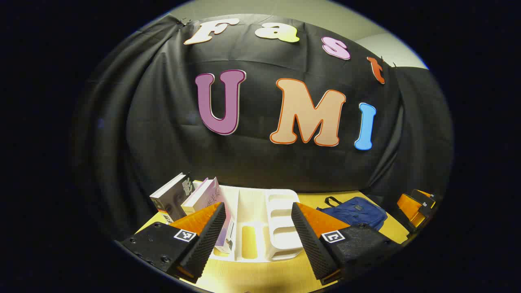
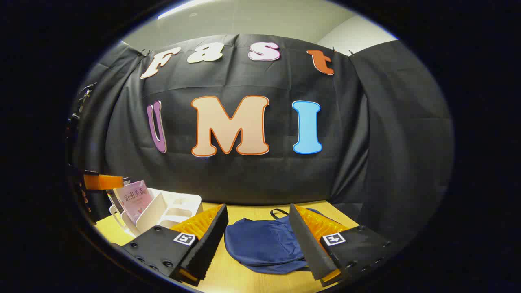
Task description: Open the schoolbag, grab two books from the bookshelf and put them into the schoolbag.
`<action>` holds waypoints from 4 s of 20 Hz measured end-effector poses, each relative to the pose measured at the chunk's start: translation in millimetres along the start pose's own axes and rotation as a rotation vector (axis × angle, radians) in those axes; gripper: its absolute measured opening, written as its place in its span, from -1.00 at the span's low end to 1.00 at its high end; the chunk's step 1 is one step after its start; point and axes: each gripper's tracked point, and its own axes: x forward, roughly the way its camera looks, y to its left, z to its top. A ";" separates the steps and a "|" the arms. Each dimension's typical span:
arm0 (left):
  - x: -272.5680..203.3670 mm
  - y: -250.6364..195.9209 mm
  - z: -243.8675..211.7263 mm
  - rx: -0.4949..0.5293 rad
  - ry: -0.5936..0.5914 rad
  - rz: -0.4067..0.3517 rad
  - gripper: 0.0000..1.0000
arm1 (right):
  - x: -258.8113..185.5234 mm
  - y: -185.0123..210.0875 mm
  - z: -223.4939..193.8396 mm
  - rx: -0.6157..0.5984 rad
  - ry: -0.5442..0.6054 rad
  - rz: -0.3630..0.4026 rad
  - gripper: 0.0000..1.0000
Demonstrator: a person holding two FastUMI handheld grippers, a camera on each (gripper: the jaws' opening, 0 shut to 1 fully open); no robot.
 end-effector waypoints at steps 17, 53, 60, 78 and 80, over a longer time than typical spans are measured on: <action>-9.1 -14.5 -16.2 0.049 0.037 0.051 0.89 | 9.4 -40.6 -23.8 -0.098 0.050 0.005 0.97; -28.4 30.8 -54.1 0.070 0.161 0.264 0.90 | 58.5 -53.3 -213.0 -1.177 0.131 0.101 0.93; -33.0 38.0 -57.8 0.062 0.174 0.296 0.90 | 76.6 -43.2 -232.1 -1.294 0.151 0.161 0.73; -36.0 53.0 -65.7 0.032 0.202 0.334 0.89 | 146.7 -25.3 -230.1 -1.223 0.203 0.079 0.23; -38.6 56.0 -67.4 0.022 0.209 0.343 0.90 | 155.7 -28.6 -237.9 -1.212 0.227 0.070 -0.09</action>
